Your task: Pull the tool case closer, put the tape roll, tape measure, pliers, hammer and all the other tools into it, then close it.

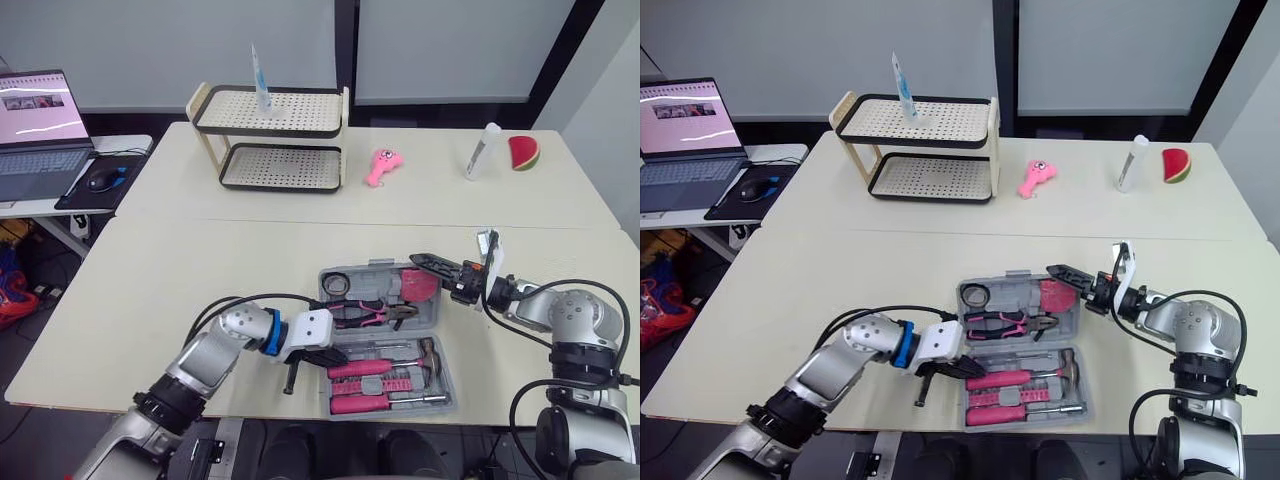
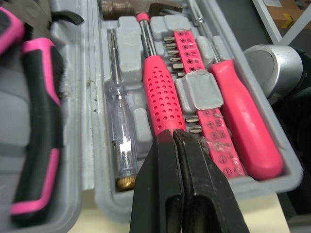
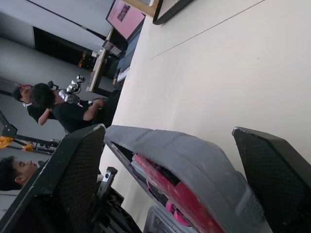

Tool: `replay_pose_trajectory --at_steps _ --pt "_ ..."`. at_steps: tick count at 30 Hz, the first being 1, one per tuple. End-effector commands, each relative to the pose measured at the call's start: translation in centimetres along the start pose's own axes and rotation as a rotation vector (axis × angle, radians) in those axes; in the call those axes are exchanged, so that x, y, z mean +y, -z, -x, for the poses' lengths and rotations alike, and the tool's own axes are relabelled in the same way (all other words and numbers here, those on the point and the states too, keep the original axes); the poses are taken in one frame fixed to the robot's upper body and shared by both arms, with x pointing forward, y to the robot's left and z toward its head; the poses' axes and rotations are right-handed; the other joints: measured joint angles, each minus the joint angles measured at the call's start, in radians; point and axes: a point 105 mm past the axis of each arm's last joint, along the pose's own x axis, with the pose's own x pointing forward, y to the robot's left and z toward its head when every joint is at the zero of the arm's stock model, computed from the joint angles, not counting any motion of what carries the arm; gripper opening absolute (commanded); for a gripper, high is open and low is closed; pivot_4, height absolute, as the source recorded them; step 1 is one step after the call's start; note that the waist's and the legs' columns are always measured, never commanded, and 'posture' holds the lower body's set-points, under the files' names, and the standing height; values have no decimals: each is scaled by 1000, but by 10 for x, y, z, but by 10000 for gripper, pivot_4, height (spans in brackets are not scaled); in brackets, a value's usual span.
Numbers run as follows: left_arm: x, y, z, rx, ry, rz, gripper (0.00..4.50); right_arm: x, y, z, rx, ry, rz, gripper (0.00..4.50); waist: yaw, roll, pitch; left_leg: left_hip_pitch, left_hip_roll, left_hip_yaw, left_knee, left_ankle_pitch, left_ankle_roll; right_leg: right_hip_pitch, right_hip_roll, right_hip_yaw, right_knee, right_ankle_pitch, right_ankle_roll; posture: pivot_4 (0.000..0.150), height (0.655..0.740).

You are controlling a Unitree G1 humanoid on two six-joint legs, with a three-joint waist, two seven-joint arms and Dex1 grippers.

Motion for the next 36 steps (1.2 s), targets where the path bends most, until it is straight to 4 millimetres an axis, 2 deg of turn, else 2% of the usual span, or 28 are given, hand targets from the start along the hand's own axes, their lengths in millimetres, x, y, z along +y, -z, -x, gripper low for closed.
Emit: replay_pose_trajectory --at_steps 1,4,10,14,16,18,19,22,23,26,28,31,36 --pt "-1 -15 18 -49 -42 -1 0 24 -6 2 -8 -74 55 44613 0 0 0 0 0 0 0 0 0 0 0 0 0 0 0 1500 7400" --pt "-4 -12 43 -17 -75 41 0 32 -2 9 26 -81 80 44613 0 1 1 0 1 -2 0 0 0 -1 0 0 0 0 0 1500 7400" --pt "-15 20 94 119 -133 143 0 61 11 35 147 -117 157 44613 1 5 4 0 0 -4 -1 -2 4 -1 0 0 0 0 0 1500 7400" --pt "1 38 103 190 -190 94 0 89 46 57 349 -176 214 44613 15 6 6 -1 0 -5 -1 -3 5 0 0 -1 -1 0 0 1500 7400" --pt "10 41 102 194 -201 75 0 98 62 65 436 -186 258 44613 19 6 6 -1 0 -6 -1 -3 5 0 0 -2 -1 0 0 1500 7400" --pt "21 41 100 198 -213 44 0 101 70 70 489 -148 343 44613 22 5 6 -2 -1 -5 -1 -3 5 0 0 -1 -1 0 0 1500 7400" --pt "23 39 96 189 -200 36 0 91 68 72 500 -66 435 44613 24 5 6 -2 -1 -5 0 -3 5 0 0 -1 -1 0 0 1500 7400" --pt "17 37 78 161 -120 47 0 40 56 82 556 213 761 38809 22 4 6 -1 -1 -3 0 -3 5 -1 0 -2 -1 0 0 1500 7400" --pt "14 38 70 155 -99 55 0 20 53 88 593 293 879 35969 20 3 6 -1 -1 -2 0 -3 5 -1 0 -2 -2 0 0 1500 7400" --pt "12 37 56 150 -66 56 0 -11 58 100 698 358 1079 25635 11 2 7 -1 -1 -1 0 -3 5 -1 0 -2 -1 0 0 1500 7400" --pt "12 34 47 144 -39 42 0 -25 67 103 761 339 1150 21416 4 1 8 -1 0 -2 0 -2 4 -2 1 -2 0 0 0 1500 7400" --pt "5 31 37 149 25 29 0 -38 73 95 794 309 1233 15631 -2 0 8 0 0 -1 1 -2 4 -1 1 -2 0 0 0 1500 7400" --pt "-2 30 22 170 77 3 0 -42 88 80 865 219 1275 5670 2 0 8 0 1 -1 1 0 0 -1 1 -1 0 0 0 1500 7400"
